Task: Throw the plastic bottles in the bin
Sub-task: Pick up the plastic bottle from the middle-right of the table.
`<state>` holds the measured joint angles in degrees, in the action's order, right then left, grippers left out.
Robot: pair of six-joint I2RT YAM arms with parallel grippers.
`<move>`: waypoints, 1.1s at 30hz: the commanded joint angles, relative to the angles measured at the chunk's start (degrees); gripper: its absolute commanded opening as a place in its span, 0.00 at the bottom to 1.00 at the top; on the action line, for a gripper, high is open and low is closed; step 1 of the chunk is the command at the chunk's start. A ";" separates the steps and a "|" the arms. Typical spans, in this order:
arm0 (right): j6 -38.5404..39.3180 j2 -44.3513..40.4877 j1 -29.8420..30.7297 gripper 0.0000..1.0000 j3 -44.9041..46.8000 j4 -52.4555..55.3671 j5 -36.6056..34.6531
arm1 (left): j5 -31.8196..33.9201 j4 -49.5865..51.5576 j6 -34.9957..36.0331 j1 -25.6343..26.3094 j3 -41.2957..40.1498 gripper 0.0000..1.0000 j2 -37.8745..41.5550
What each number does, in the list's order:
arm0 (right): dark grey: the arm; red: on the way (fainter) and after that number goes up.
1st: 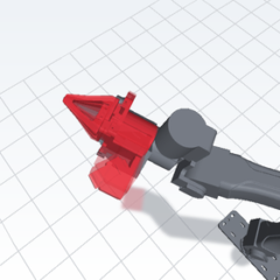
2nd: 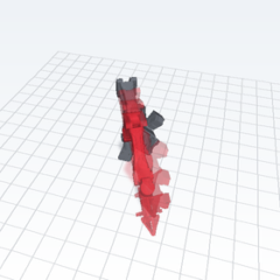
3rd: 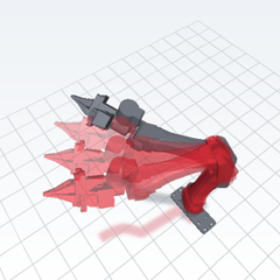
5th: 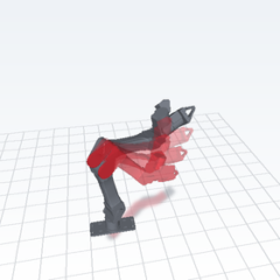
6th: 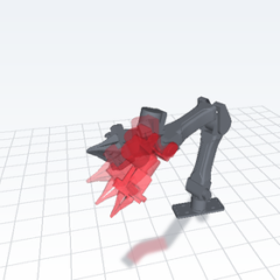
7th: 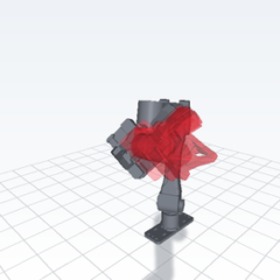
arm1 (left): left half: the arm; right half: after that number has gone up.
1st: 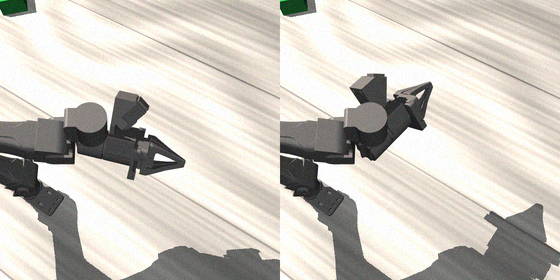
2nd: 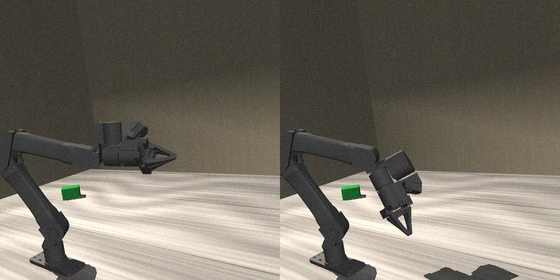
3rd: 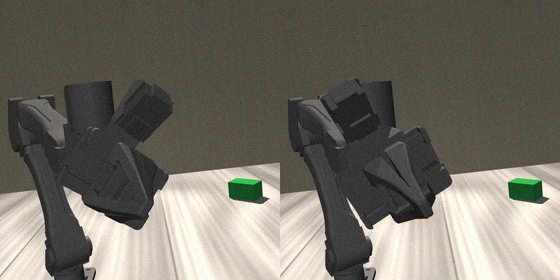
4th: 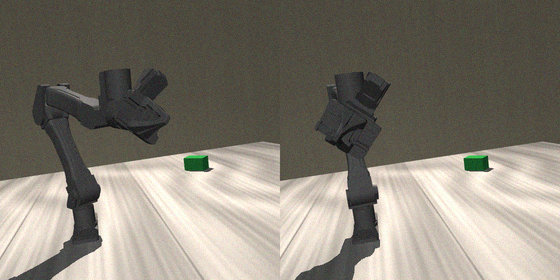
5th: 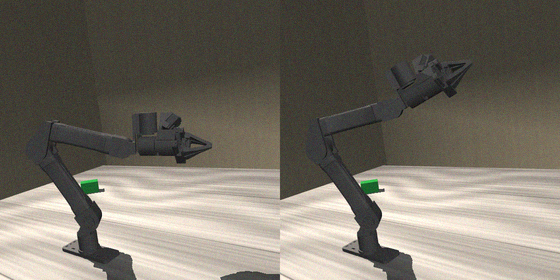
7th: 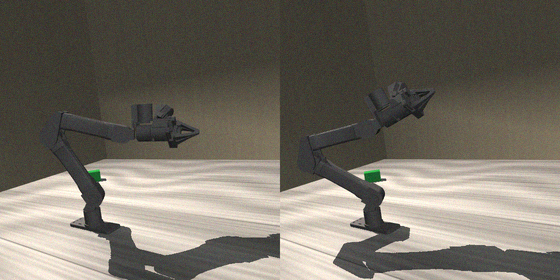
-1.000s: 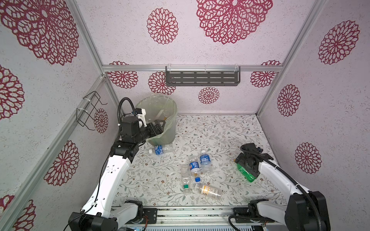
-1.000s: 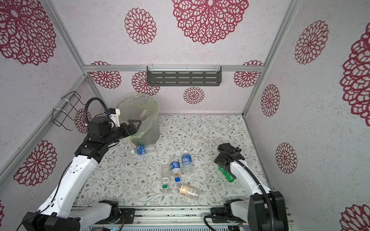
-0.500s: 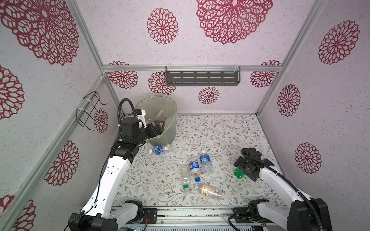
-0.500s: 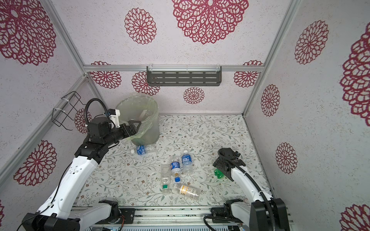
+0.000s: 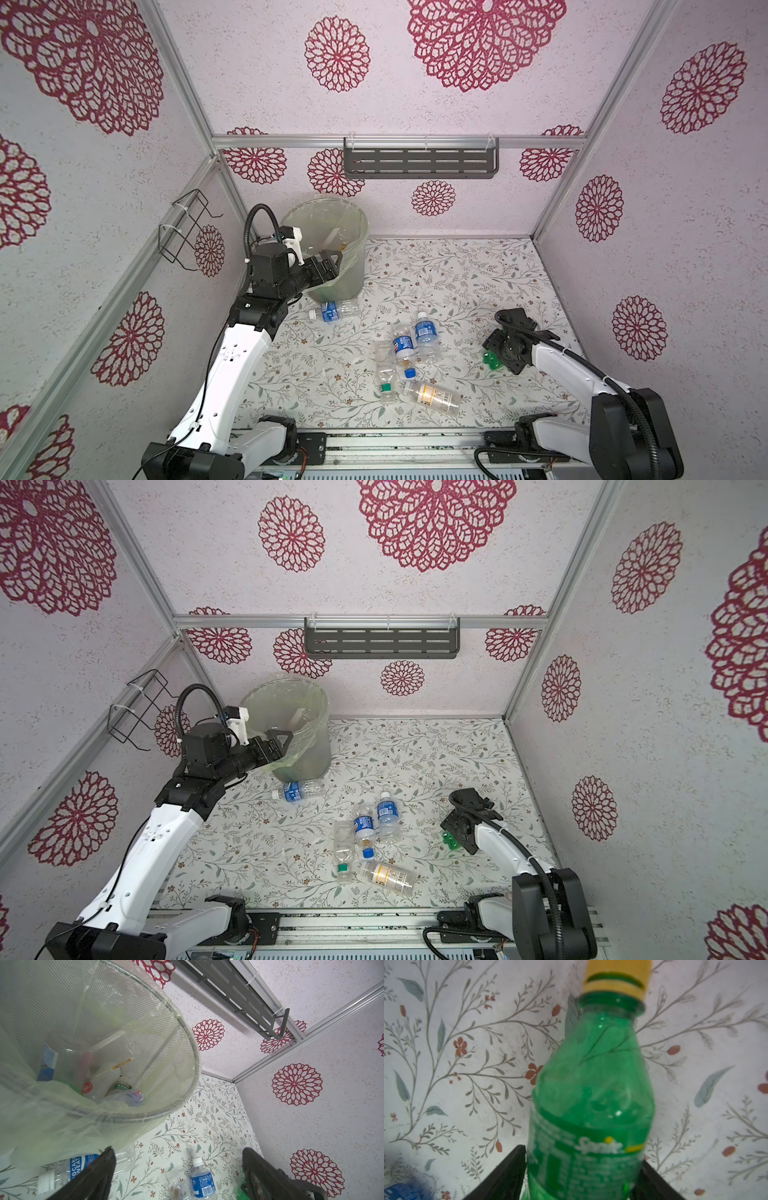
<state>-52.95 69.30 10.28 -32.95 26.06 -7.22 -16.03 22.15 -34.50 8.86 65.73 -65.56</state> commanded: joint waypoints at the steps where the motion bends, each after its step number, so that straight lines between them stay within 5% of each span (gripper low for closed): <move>1: -0.95 -0.77 -0.16 0.72 -0.27 -0.60 -0.25 | -0.01 -0.51 0.50 0.28 -0.43 0.97 0.00; 12: 2.29 -2.40 0.01 0.48 0.25 -3.14 0.89 | 0.36 -0.56 -0.35 0.28 -1.34 0.97 -1.06; 33: 10.25 -8.36 3.75 0.46 -1.59 -7.15 2.26 | 1.46 2.37 -6.45 0.28 -3.92 0.97 -1.35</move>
<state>-45.52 62.57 13.69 -32.95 20.43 -5.61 -15.49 24.69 -39.18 8.86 63.09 -67.16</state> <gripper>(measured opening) 0.520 0.973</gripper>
